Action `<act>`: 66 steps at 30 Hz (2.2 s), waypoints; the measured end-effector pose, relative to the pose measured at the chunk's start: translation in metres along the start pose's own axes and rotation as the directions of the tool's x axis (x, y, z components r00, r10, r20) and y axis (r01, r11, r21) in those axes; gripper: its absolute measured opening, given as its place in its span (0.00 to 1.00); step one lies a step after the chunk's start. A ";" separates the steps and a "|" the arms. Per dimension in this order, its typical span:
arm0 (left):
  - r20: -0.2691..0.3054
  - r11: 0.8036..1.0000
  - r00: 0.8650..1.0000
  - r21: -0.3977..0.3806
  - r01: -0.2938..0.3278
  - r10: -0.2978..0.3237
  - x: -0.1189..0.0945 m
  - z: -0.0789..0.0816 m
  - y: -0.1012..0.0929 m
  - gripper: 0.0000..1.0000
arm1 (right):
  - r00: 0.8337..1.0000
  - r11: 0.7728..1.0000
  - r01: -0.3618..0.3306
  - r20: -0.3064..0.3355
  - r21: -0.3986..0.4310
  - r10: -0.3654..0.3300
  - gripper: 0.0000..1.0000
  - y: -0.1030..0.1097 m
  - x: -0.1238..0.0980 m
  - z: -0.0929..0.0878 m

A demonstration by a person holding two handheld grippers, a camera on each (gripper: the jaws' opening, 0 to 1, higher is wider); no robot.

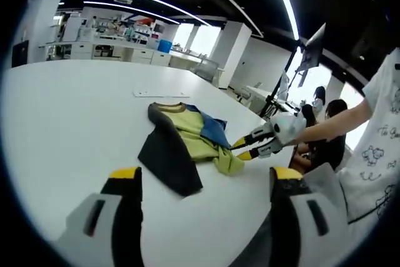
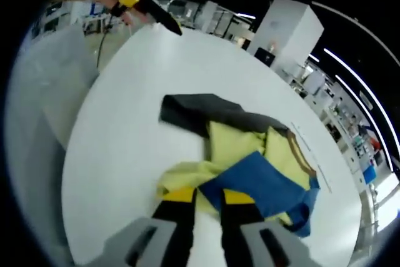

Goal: Fold the garment on the visible template until the final outline fits inside the template.

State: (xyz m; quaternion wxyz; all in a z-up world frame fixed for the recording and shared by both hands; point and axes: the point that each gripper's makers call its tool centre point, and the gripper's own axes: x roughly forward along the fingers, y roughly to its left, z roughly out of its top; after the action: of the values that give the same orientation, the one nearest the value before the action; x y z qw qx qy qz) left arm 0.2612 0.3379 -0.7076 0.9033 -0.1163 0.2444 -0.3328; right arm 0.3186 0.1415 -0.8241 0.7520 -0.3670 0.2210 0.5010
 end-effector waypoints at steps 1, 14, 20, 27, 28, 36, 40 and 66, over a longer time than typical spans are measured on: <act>-0.001 1.000 1.000 0.000 0.001 -0.001 0.000 -0.001 0.000 0.81 | 1.000 1.000 0.003 -0.003 0.002 -0.003 0.09 0.000 0.002 -0.002; -0.043 1.000 0.999 0.017 -0.012 0.013 -0.002 -0.015 0.005 0.82 | 0.998 0.994 0.052 0.022 0.100 -0.055 0.06 0.000 0.006 0.009; -0.036 1.000 0.999 0.009 -0.014 0.014 -0.002 -0.016 0.004 0.81 | 0.996 0.984 0.077 0.023 0.158 -0.082 0.09 -0.002 0.009 0.010; -0.031 1.000 0.999 -0.002 -0.014 0.014 -0.003 -0.019 0.003 0.81 | 0.987 0.963 0.159 -0.008 0.216 -0.161 0.06 -0.007 0.013 0.008; -0.032 1.000 0.999 -0.003 -0.013 0.013 -0.003 -0.019 0.002 0.81 | 0.987 0.963 0.161 -0.011 0.218 -0.163 0.06 -0.007 0.014 0.009; -0.034 1.000 0.999 -0.012 -0.014 0.013 -0.003 -0.025 0.001 0.81 | 0.984 0.962 0.179 -0.016 0.208 -0.180 0.00 -0.010 0.011 0.009; -0.035 1.000 0.999 -0.014 -0.013 0.013 -0.002 -0.026 0.002 0.81 | 0.987 0.951 0.151 0.003 0.268 -0.158 0.00 -0.010 0.004 0.011; -0.049 0.999 0.998 0.009 -0.031 0.032 0.009 -0.029 -0.007 0.81 | 0.940 0.683 0.258 -0.015 0.684 -0.341 0.00 -0.132 -0.171 -0.054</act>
State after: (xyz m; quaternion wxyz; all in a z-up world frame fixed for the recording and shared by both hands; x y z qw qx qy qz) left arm 0.2486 0.3254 -0.7331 0.9027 -0.1005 0.2667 -0.3223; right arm 0.3731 -0.0318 -0.6945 0.9162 -0.0707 0.2817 0.2762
